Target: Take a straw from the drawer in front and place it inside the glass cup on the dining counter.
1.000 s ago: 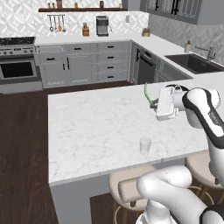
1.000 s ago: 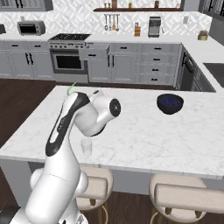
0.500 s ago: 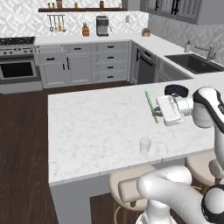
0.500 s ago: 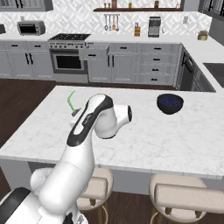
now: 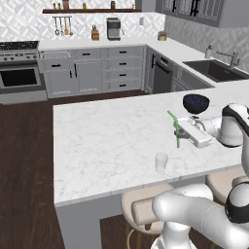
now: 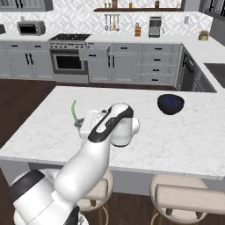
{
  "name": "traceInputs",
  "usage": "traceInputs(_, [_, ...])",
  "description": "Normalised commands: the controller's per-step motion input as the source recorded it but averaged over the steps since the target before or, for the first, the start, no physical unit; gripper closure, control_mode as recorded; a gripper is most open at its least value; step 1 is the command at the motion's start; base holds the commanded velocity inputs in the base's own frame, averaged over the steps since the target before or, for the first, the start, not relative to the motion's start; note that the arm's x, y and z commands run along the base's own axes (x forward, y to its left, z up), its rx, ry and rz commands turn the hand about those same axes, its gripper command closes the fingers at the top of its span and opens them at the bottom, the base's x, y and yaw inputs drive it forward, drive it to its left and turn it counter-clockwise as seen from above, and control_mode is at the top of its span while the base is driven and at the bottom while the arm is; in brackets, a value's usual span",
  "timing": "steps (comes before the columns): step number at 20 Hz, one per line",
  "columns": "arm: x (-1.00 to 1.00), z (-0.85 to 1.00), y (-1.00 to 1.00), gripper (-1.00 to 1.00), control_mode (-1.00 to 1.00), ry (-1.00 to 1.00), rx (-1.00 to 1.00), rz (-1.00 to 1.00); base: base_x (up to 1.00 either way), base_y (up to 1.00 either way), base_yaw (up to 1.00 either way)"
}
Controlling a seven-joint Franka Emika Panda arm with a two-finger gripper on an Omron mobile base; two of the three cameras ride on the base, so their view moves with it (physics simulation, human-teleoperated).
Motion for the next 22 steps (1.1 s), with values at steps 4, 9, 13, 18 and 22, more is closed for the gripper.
traceInputs(4, [-0.30,-0.29,0.00,1.00,-1.00,0.02,0.06,0.11,0.00,0.00,0.00])
traceInputs(9, [-0.03,-0.25,0.00,1.00,-1.00,0.01,0.06,0.07,0.00,0.00,0.00])
traceInputs(13, [0.02,-0.06,0.00,1.00,-1.00,0.00,0.08,0.03,0.00,0.00,0.00])
traceInputs(18, [0.04,-0.11,-0.01,1.00,-1.00,0.02,0.07,0.03,0.00,0.00,0.00])
traceInputs(22, [0.09,-0.10,-0.08,1.00,-1.00,0.01,0.04,0.04,0.00,0.00,0.00])
